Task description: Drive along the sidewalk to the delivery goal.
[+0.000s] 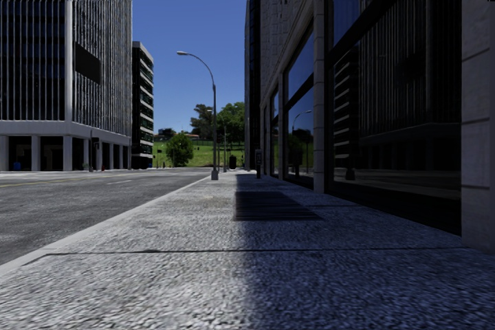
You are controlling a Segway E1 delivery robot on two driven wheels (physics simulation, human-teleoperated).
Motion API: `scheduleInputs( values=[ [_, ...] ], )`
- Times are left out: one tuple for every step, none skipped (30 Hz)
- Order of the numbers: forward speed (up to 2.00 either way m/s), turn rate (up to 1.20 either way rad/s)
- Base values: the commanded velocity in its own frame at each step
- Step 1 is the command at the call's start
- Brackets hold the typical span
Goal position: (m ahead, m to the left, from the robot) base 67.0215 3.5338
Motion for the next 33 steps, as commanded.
scheduleInputs(
  values=[
    [2.0, 0.0],
    [2.0, 0.0],
    [2.0, 0.0],
    [2.0, 0.0],
    [2.0, 0.0],
    [2.0, 0.0],
    [2.0, 0.0],
    [2.0, 0.0],
    [2.0, 0.0],
    [2.0, 0.0],
    [2.0, 0.0],
    [2.0, 0.0],
    [2.0, 0.0],
    [2.0, 0.0],
    [2.0, 0.0],
    [2.0, 0.0],
    [2.0, 0.0],
    [2.0, 0.16],
    [2.0, 0.28],
    [2.0, 0.32],
    [2.0, 0.32],
    [2.0, 0.33],
    [2.0, 0.26],
    [2.0, 0.05],
    [2.0, 0.0],
    [2.0, 0.0],
    [2.0, 0.0],
    [2.0, 0.0],
    [2.0, 0.0],
    [2.0, 0.0],
    [2.0, 0.01],
    [2.0, 0.04],
    [2.0, 0.05]
  ],
)
